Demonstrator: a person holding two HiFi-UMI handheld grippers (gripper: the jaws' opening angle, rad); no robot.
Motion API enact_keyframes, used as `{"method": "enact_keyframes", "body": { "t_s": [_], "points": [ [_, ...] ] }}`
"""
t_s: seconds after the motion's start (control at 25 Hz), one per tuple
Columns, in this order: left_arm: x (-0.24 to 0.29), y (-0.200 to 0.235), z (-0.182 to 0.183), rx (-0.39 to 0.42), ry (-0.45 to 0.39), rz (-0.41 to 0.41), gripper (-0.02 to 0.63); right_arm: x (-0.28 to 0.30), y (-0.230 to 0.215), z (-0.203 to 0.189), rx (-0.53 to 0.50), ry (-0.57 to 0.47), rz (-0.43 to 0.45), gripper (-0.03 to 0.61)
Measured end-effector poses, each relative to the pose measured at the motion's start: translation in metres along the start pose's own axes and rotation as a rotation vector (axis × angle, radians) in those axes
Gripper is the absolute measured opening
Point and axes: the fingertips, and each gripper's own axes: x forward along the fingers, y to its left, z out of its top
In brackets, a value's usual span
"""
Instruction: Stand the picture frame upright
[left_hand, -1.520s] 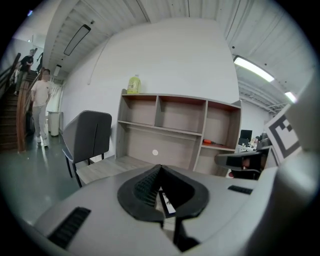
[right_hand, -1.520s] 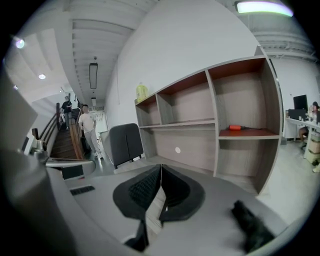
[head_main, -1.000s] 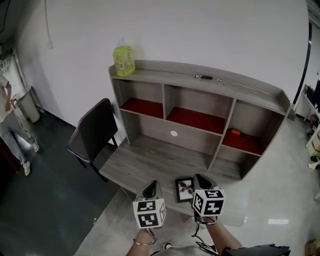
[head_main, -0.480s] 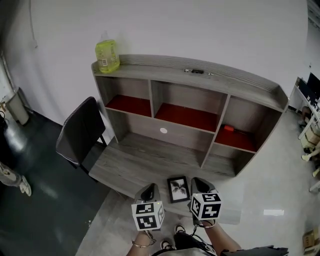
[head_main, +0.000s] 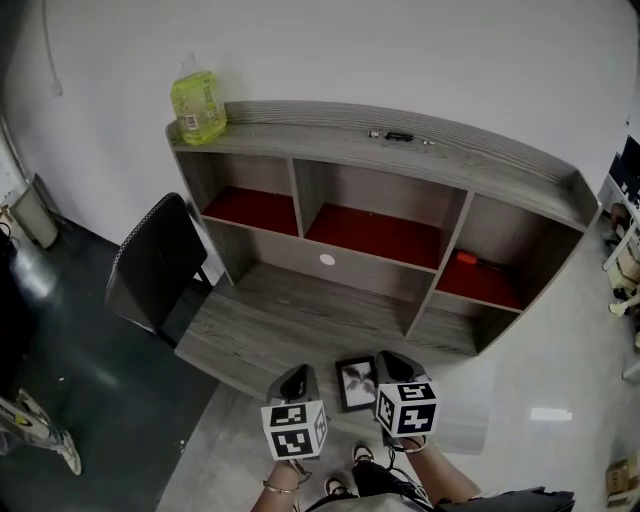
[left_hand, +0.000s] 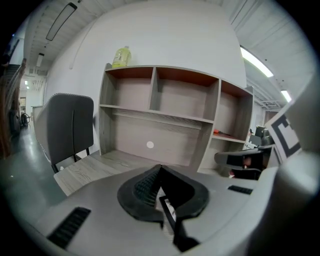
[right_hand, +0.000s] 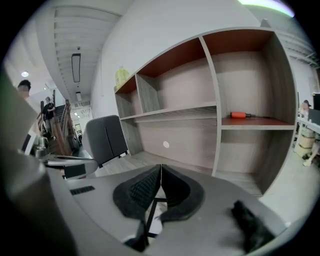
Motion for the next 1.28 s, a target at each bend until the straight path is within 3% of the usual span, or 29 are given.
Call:
{"method": "enact_keyframes", "body": {
  "t_s": [0.52, 0.92, 1.28],
  "points": [
    [0.045, -0.005, -0.058, -0.051, 0.142, 0.0, 0.009, 0.027, -0.034, -0.052, 0.047, 0.116, -0.03, 0.031],
    [0.08, -0.006, -0.134, -0.099, 0.276, 0.014, 0.009, 0.053, -0.056, -0.125, 0.08, 0.245, -0.041, 0.032],
    [0.097, -0.007, -0.177, -0.131, 0.339, 0.025, 0.009, 0.071, -0.063, -0.173, 0.127, 0.31, -0.023, 0.032]
  ]
}}
